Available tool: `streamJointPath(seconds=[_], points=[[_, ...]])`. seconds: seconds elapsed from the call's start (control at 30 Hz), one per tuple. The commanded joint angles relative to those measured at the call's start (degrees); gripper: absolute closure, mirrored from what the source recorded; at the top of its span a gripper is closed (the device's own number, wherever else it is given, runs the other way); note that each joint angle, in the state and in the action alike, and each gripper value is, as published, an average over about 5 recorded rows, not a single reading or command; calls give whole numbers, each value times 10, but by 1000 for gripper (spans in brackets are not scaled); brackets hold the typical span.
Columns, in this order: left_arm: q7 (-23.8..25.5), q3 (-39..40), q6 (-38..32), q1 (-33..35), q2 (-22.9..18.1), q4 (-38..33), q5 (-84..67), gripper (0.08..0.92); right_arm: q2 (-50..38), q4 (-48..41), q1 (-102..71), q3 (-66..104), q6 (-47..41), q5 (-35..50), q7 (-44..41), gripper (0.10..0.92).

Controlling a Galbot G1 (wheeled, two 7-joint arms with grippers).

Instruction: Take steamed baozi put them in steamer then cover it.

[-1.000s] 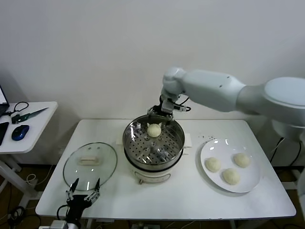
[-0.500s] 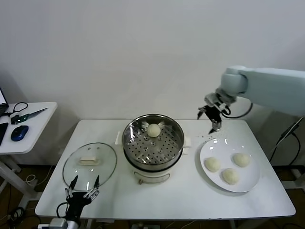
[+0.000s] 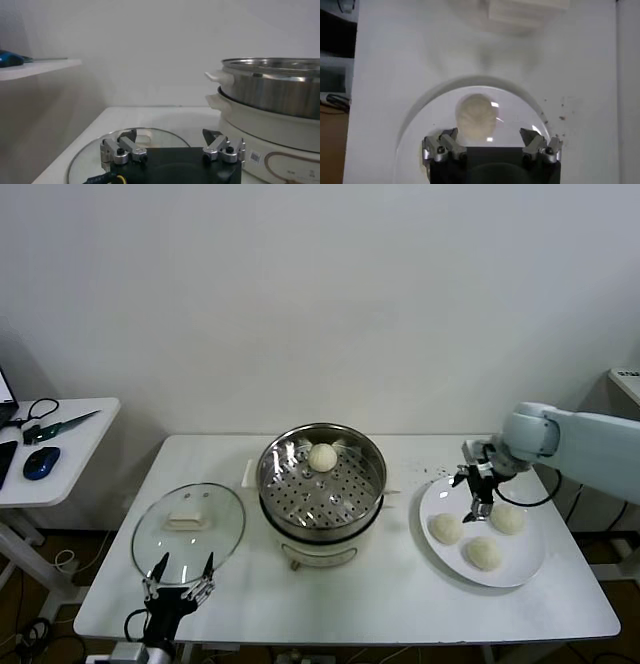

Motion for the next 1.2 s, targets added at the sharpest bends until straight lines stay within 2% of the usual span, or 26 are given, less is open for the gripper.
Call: streamJointPath(seconds=[0.03, 0.47, 0.8, 1.0, 1.2], points=[[1, 0, -1, 4, -3, 0, 5, 177, -6, -32, -152, 112, -33, -57, 17, 203], [0, -3, -1, 6, 0, 5, 9, 177, 28, -70, -190, 161, -28, -63, 39, 209], [0, -3, 0, 7, -1, 2, 12, 177, 15, -53, -158, 147, -28, -39, 25, 344], [0, -3, 0, 9, -2, -3, 14, 177, 12, -23, 12, 41, -15, 26, -3, 355], [0, 0, 1, 9, -1, -6, 16, 177, 73, 13, 294, -138, 0, 148, -58, 355]])
